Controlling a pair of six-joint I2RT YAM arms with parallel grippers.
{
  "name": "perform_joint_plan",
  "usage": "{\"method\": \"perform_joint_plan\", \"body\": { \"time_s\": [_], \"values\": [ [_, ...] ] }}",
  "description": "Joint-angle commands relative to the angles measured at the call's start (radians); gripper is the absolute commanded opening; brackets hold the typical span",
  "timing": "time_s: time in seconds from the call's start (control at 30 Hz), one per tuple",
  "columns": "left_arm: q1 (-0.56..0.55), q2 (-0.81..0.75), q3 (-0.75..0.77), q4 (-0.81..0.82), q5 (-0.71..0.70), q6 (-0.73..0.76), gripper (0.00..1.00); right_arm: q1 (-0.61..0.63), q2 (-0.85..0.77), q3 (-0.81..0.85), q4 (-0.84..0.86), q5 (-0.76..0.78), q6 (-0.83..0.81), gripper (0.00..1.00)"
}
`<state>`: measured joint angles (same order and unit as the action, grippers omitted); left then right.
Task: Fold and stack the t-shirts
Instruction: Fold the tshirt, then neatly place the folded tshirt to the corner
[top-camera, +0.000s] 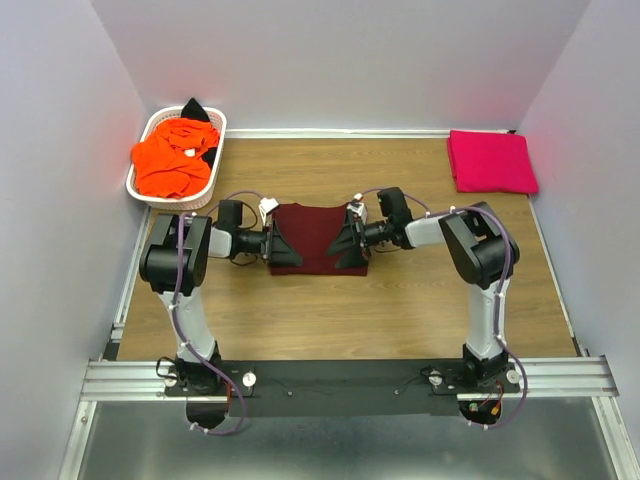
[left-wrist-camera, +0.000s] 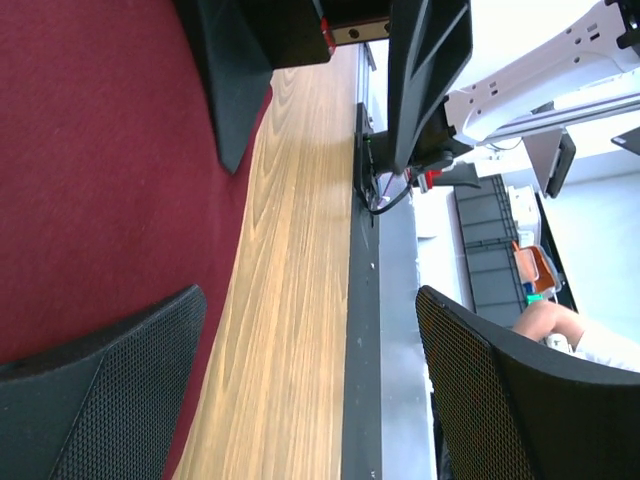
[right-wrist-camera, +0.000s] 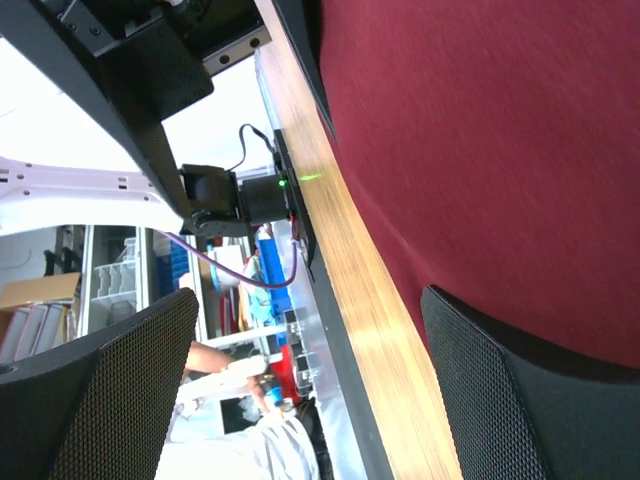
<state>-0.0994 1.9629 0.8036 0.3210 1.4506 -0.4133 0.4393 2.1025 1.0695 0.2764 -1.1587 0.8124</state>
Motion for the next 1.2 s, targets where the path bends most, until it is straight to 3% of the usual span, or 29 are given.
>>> {"method": "perform_joint_plan", "body": {
  "time_s": [0.0, 0.2, 0.33, 0.47, 0.57, 0.67, 0.7, 0.9, 1.03, 1.17],
  "values": [
    [0.047, 0.022, -0.051, -0.132, -0.216, 0.145, 0.96, -0.036, -0.042, -0.043, -0.098, 0.022, -0.077, 1.0],
    [0.047, -0.203, 0.02, -0.396, -0.252, 0.362, 0.96, -0.042, -0.2, 0.036, -0.209, 0.005, -0.156, 1.0],
    [0.047, -0.39, 0.081, -0.479, -0.401, 0.499, 0.96, -0.074, -0.28, 0.056, -0.317, 0.063, -0.268, 1.0],
    [-0.032, -0.594, 0.131, -0.487, -0.676, 0.666, 0.95, -0.119, -0.364, 0.064, -0.475, 0.236, -0.418, 1.0],
    [-0.176, -0.68, 0.141, -0.488, -0.861, 0.833, 0.81, -0.169, -0.403, 0.032, -0.506, 0.322, -0.443, 1.0],
    [-0.308, -0.716, 0.126, -0.491, -0.965, 0.954, 0.72, -0.197, -0.421, 0.004, -0.511, 0.372, -0.418, 1.0],
    [-0.401, -0.72, 0.12, -0.491, -1.031, 1.019, 0.69, -0.211, -0.432, -0.005, -0.513, 0.411, -0.414, 1.0],
    [-0.683, -0.642, 0.085, -0.424, -1.202, 1.151, 0.39, -0.235, -0.431, -0.052, -0.51, 0.517, -0.302, 1.0],
    [-0.836, -0.546, 0.051, -0.358, -1.259, 1.179, 0.33, -0.235, -0.423, -0.065, -0.51, 0.573, -0.203, 1.0],
    [-0.884, -0.443, 0.046, -0.327, -1.303, 1.219, 0.33, -0.235, -0.417, -0.082, -0.499, 0.553, -0.185, 1.0]
  ]
}}
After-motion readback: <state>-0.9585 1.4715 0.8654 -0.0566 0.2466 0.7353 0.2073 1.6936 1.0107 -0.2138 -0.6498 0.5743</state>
